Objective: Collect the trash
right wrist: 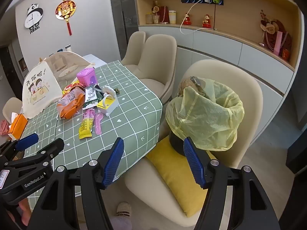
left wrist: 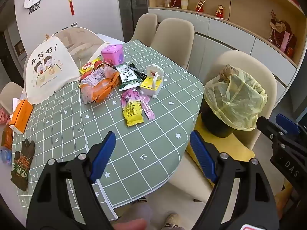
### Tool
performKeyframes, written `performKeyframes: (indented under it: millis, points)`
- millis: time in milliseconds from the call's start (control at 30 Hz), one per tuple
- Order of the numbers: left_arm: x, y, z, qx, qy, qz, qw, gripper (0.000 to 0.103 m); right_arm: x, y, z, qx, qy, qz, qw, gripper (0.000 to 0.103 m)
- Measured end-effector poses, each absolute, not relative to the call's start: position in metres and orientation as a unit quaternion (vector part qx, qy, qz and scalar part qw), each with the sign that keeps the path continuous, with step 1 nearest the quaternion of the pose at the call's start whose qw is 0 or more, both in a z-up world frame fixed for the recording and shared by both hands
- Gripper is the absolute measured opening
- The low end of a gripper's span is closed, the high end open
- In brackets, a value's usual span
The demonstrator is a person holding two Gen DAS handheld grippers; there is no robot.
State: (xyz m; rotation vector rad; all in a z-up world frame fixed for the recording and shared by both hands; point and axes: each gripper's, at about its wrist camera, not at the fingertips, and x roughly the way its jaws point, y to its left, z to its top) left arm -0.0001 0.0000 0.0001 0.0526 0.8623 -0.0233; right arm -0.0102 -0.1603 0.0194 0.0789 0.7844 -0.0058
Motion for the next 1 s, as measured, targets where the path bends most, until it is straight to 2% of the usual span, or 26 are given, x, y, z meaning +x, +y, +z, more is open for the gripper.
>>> performKeyframes:
  millis: [1000]
  points:
    - [-0.0003, 0.0002, 0.0005, 0.027, 0.414, -0.009, 0.910, 0.076, -0.0121, -0.1620, 0.0203, 0.036, 0.378, -0.005, 0.925, 0.061]
